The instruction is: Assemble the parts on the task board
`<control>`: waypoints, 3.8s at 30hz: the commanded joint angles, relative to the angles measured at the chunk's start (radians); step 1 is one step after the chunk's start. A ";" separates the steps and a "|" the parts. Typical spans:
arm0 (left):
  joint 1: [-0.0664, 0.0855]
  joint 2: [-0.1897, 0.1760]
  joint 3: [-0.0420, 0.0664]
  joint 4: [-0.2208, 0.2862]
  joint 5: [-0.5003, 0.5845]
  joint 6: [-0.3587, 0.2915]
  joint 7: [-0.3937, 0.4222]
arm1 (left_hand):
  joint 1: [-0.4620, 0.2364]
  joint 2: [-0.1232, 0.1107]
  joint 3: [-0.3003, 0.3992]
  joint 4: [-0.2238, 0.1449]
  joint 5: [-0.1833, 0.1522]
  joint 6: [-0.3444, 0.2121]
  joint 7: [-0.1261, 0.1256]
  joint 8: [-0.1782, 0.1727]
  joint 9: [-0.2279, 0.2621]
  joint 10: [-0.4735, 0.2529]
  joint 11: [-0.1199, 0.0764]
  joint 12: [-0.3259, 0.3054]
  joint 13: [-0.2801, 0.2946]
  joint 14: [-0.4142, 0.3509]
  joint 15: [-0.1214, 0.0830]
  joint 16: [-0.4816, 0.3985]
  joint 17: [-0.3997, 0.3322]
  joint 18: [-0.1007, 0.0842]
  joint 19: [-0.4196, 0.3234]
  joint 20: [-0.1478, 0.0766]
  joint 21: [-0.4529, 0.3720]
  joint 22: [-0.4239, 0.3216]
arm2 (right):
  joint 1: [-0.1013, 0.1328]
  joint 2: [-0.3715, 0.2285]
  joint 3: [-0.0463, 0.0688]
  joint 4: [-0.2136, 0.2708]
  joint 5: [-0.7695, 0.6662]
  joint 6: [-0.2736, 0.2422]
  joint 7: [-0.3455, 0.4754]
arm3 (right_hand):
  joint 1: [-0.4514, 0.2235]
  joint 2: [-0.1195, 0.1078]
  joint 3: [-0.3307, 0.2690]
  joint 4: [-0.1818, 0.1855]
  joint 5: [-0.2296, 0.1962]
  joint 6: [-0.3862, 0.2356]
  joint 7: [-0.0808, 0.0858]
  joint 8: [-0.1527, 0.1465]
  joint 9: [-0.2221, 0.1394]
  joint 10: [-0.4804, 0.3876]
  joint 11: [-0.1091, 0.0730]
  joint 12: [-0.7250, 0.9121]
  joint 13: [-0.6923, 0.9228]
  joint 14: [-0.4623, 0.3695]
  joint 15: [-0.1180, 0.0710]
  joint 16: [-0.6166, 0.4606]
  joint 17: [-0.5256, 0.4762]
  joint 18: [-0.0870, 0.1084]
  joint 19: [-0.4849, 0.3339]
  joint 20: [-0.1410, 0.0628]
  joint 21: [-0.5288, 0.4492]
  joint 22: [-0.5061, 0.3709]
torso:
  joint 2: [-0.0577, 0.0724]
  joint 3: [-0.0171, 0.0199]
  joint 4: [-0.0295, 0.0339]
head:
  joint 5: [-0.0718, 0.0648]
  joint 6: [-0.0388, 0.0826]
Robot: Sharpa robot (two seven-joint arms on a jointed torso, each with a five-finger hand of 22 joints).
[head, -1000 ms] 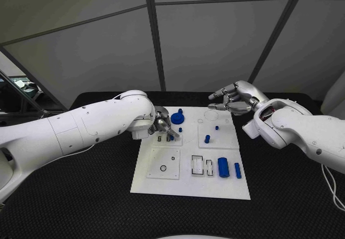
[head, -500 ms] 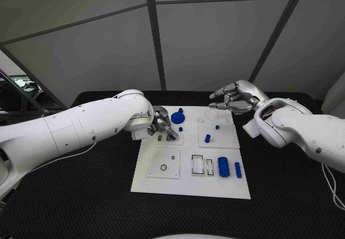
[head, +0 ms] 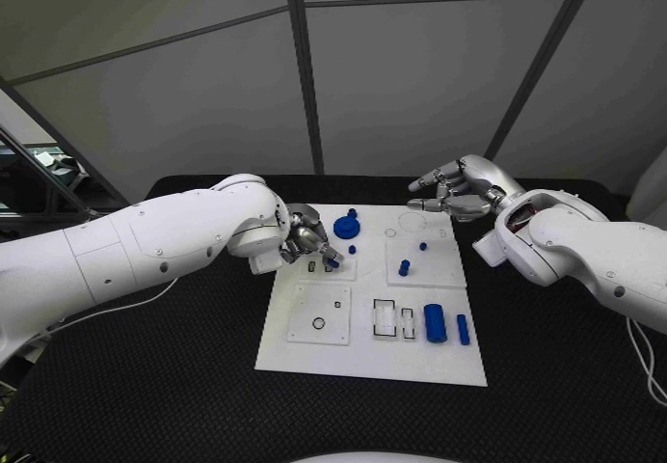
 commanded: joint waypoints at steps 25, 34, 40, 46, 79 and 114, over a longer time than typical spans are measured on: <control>-0.043 -0.017 0.000 0.044 -0.166 -0.104 -0.001 | -0.026 0.007 0.129 -0.093 0.007 0.028 -0.008 -0.018 0.032 0.023 -0.002 0.035 0.049 0.094 -0.007 0.025 0.214 -0.013 0.026 0.000 0.026 0.050 | 0.002 0.003 0.000 -0.012 -0.005 0.011 0.002 | -0.004 0.004 0.006 0.002 0.005 0.005 0.001 -0.001 0.001 -0.007 0.003 -0.001 0.000 0.008 -0.001 -0.007 0.000 0.011 -0.005 -0.002 -0.007 -0.001 | -0.004 0.0038 0.0053 | 0.009 -0.013; -0.049 -0.012 0.000 0.044 -0.168 -0.093 -0.006 | -0.030 0.006 0.136 -0.096 0.007 0.029 -0.008 -0.019 0.035 0.024 -0.002 0.035 0.049 0.094 -0.007 0.026 0.215 -0.014 0.026 0.000 0.027 0.052 | 0.002 0.004 0.000 -0.012 -0.011 0.012 0.003 | -0.004 0.004 0.006 0.002 0.005 0.005 0.001 -0.001 0.001 -0.007 0.003 -0.001 0.000 0.008 -0.001 -0.007 0.000 0.011 -0.005 -0.002 -0.007 -0.001 | -0.004 0.0035 0.0059 | 0.009 -0.016; -0.050 -0.014 0.000 0.043 -0.178 -0.084 -0.016 | -0.032 0.005 0.140 -0.098 0.006 0.030 -0.008 -0.021 0.036 0.024 -0.002 0.035 0.049 0.094 -0.007 0.026 0.215 -0.014 0.027 0.000 0.028 0.053 | 0.002 0.004 0.000 -0.013 -0.013 0.012 0.003 | -0.004 0.004 0.006 0.002 0.005 0.005 0.001 -0.001 0.001 -0.007 0.003 -0.001 0.000 0.008 -0.001 -0.007 0.000 0.011 -0.005 -0.002 -0.007 -0.001 | -0.005 0.0036 0.0061 | 0.008 -0.017; -0.050 -0.016 0.000 0.040 -0.185 -0.084 -0.024 | -0.035 0.003 0.148 -0.104 0.006 0.031 -0.008 -0.023 0.040 0.025 -0.002 0.036 0.051 0.094 -0.007 0.027 0.216 -0.014 0.027 0.000 0.028 0.055 | 0.002 0.005 0.000 -0.014 -0.014 0.013 0.003 | -0.004 0.004 0.006 0.002 0.005 0.005 0.001 -0.001 0.001 -0.007 0.003 -0.001 0.000 0.008 -0.001 -0.007 0.000 0.011 -0.005 -0.002 -0.007 -0.001 | -0.005 0.0037 0.0063 | 0.009 -0.017; -0.050 0.006 0.000 0.022 -0.187 -0.076 -0.032 | -0.190 -0.040 0.114 -0.024 -0.082 0.072 -0.018 -0.040 0.076 0.034 -0.008 0.043 0.061 0.096 -0.010 0.034 0.223 -0.018 0.036 -0.002 0.038 0.080 | 0.002 0.007 0.000 -0.016 -0.015 0.016 0.002 | -0.005 0.005 0.007 0.003 0.005 0.004 0.001 -0.001 0.001 -0.007 0.003 0.000 0.000 0.008 -0.001 -0.008 0.000 0.011 -0.005 -0.002 -0.008 -0.001 | -0.004 0.0045 0.0055 | 0.006 -0.018; -0.050 0.015 0.000 0.009 -0.200 -0.054 -0.033 | -0.217 -0.091 0.057 0.057 -0.088 0.116 -0.028 -0.051 0.108 0.049 -0.014 0.067 0.077 0.102 -0.017 0.052 0.242 -0.025 0.057 -0.008 0.059 0.121 | 0.002 0.007 0.000 -0.020 -0.015 0.022 0.001 | -0.006 0.005 0.007 0.004 0.005 0.004 0.001 -0.001 0.001 -0.007 0.004 0.000 0.000 0.008 -0.001 -0.008 0.000 0.011 -0.006 -0.002 -0.009 -0.003 | -0.005 0.0036 0.0064 | 0.002 -0.023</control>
